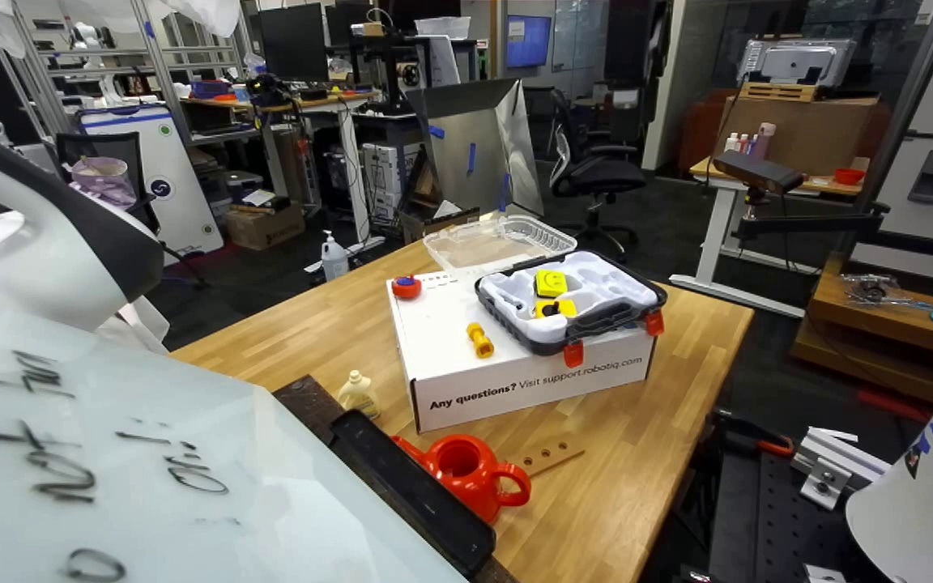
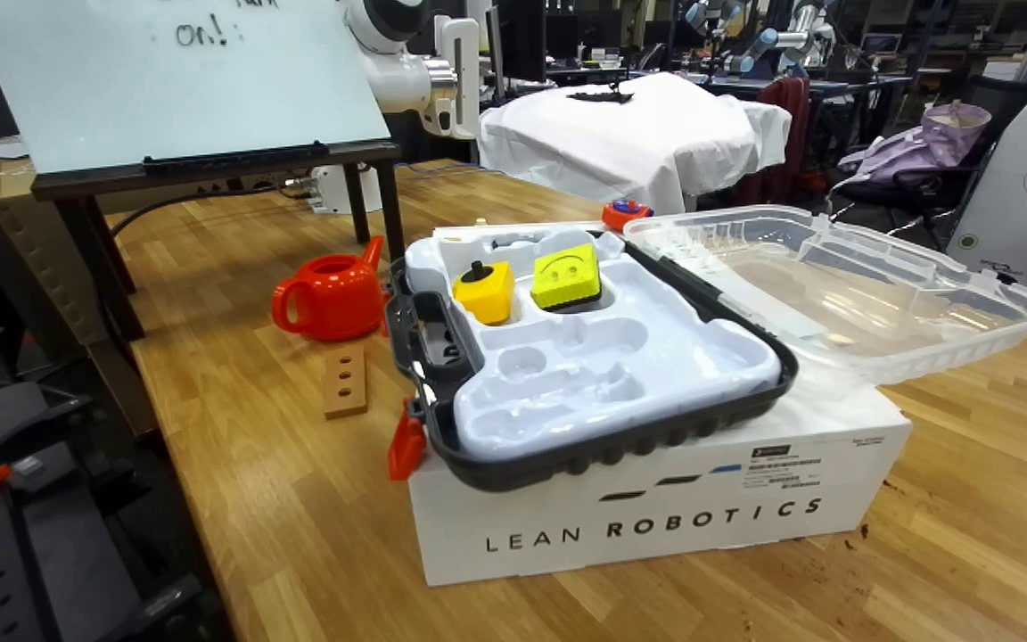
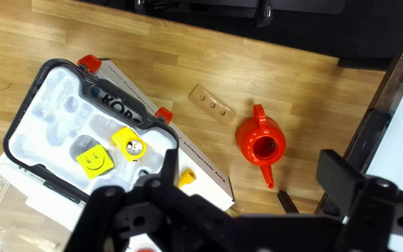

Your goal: Pick up the white bottle from the table and put it inside the white and black case

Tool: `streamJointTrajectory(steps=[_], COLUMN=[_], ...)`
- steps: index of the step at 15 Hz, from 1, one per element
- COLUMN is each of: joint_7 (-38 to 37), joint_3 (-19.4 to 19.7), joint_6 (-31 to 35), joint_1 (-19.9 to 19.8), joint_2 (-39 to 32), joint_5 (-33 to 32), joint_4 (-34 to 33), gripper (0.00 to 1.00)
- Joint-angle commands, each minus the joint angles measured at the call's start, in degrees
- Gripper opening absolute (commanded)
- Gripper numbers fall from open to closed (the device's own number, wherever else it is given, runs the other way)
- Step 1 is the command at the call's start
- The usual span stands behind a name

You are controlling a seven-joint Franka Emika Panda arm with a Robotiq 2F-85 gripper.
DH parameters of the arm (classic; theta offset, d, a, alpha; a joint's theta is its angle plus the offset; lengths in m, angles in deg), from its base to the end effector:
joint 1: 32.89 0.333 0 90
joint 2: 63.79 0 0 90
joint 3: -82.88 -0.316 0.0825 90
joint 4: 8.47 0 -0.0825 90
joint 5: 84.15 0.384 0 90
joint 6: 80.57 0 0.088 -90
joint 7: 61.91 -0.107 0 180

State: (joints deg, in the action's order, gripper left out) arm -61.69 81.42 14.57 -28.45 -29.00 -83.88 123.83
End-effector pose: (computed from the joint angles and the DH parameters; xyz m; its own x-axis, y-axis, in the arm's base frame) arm 0.3604 0.0394 0.5606 0.9940 0.1010 -0.0415 0.1015 -0.9948 0.0097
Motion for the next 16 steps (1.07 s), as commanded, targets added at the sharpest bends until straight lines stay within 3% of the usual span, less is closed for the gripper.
streamJointTrajectory(steps=[1,8,12,13,16], joint_7=[1.97,5.93,5.34,4.43,4.42], joint_3=[0.55,-2.01,-3.76,-3.70,-3.94], joint_6=[1.85,13.18,14.57,15.55,15.50], joint_1=[0.67,2.89,3.13,3.04,3.02], joint_2=[-1.23,-13.61,-22.39,-19.50,-22.59], joint_5=[3.45,3.76,2.45,3.38,3.11], joint_4=[-0.66,-6.98,-14.32,-10.70,-13.70], gripper=[1.00,1.00,1.00,1.00,1.00])
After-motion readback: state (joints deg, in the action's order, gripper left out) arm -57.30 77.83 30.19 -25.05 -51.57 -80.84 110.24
